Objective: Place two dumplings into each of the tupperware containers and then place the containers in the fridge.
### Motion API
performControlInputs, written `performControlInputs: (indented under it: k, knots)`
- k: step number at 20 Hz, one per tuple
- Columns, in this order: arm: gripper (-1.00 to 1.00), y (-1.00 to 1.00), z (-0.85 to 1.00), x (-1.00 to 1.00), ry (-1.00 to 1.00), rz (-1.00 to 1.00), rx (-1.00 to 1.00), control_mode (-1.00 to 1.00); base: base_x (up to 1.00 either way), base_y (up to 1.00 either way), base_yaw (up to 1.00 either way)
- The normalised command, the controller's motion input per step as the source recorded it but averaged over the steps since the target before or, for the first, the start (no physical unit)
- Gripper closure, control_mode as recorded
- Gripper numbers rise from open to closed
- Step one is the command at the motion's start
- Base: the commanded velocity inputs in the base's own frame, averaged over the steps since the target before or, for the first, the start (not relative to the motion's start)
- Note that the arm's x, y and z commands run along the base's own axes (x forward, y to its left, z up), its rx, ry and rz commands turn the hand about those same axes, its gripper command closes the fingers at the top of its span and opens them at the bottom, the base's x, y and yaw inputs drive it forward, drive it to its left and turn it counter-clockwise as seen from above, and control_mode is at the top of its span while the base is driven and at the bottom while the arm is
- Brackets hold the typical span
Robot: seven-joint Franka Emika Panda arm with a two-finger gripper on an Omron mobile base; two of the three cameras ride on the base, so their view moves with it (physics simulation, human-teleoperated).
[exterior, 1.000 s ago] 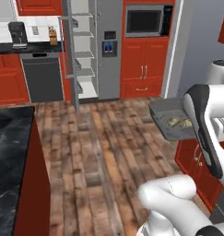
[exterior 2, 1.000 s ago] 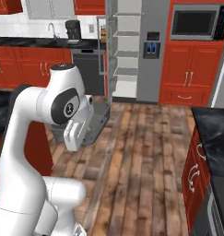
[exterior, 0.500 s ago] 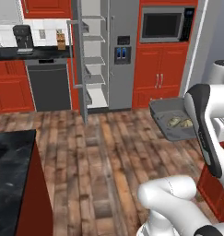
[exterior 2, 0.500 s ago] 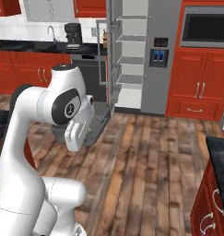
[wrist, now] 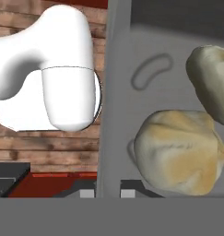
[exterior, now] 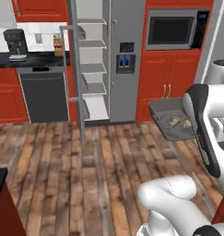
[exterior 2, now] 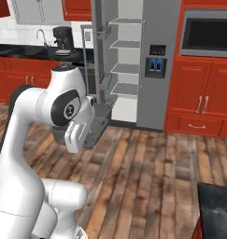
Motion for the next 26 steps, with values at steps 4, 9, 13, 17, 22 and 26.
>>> performControlInputs:
  k: [4, 9, 13, 17, 22, 26]
  knots:
    - [1.0, 0.0, 0.0, 0.0, 0.0, 0.0, 0.0, 1.0, 1.0, -0.58, 0.07]
    - [1.0, 0.0, 0.0, 0.0, 0.0, 0.0, 0.0, 1.0, 1.0, -0.24, 0.13]
    - [1.0, 0.0, 0.0, 0.0, 0.0, 0.0, 0.0, 1.0, 1.0, -0.02, 0.22]
    - [1.0, 0.0, 0.0, 0.0, 0.0, 0.0, 0.0, 1.0, 1.0, -0.01, 0.26]
    - [1.0, 0.0, 0.0, 0.0, 0.0, 0.0, 0.0, 1.0, 1.0, -0.11, 0.26]
    - [1.0, 0.0, 0.0, 0.0, 0.0, 0.0, 0.0, 1.0, 1.0, -0.08, 0.24]
